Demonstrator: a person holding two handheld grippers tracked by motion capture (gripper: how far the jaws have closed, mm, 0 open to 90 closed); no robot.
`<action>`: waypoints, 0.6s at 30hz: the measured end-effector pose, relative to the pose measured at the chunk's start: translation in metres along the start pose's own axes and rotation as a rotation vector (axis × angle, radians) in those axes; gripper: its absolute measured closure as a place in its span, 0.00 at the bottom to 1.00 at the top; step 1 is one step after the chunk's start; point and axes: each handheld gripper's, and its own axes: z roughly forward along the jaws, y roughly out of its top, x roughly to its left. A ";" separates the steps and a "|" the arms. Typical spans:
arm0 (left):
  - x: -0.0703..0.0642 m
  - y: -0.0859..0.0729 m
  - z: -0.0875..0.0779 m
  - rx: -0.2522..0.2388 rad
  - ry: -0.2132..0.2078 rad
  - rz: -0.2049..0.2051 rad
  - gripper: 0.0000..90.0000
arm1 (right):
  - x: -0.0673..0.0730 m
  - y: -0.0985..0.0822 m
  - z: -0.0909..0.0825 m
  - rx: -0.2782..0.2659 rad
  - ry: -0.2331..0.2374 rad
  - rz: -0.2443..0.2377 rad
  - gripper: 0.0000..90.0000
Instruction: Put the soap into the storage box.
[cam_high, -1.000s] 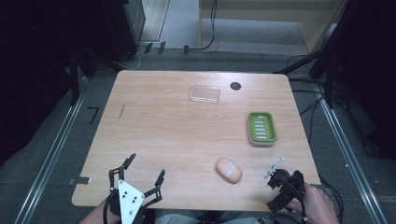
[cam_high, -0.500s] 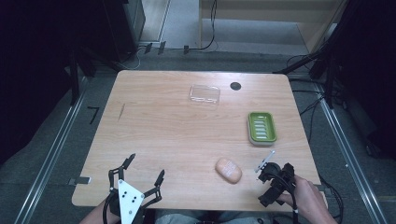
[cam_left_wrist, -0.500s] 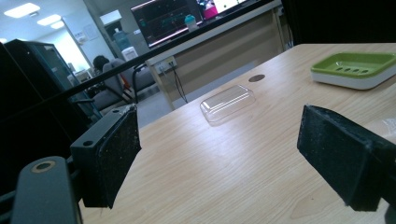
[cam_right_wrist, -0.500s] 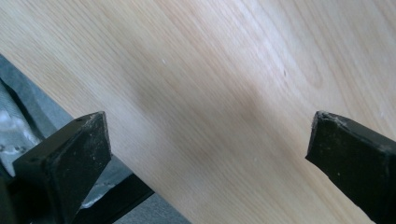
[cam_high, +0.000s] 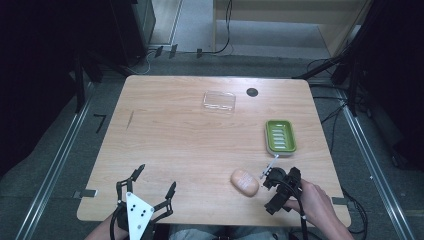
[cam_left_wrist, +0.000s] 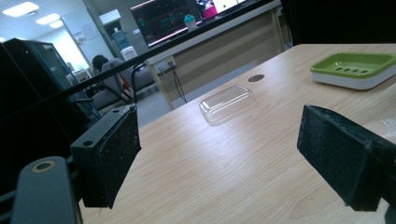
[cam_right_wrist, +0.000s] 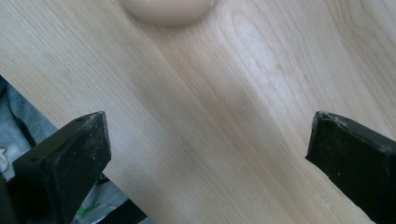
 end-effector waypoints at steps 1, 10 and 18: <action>0.000 0.000 0.000 0.001 -0.001 0.001 0.15 | 0.001 0.002 0.000 -0.001 -0.002 0.001 0.00; 0.000 0.000 0.000 0.001 0.000 -0.002 0.15 | 0.000 0.019 -0.002 -0.023 0.007 -0.020 0.00; 0.001 -0.001 -0.001 0.001 0.004 -0.002 0.15 | 0.004 0.036 -0.003 -0.032 0.004 -0.050 0.00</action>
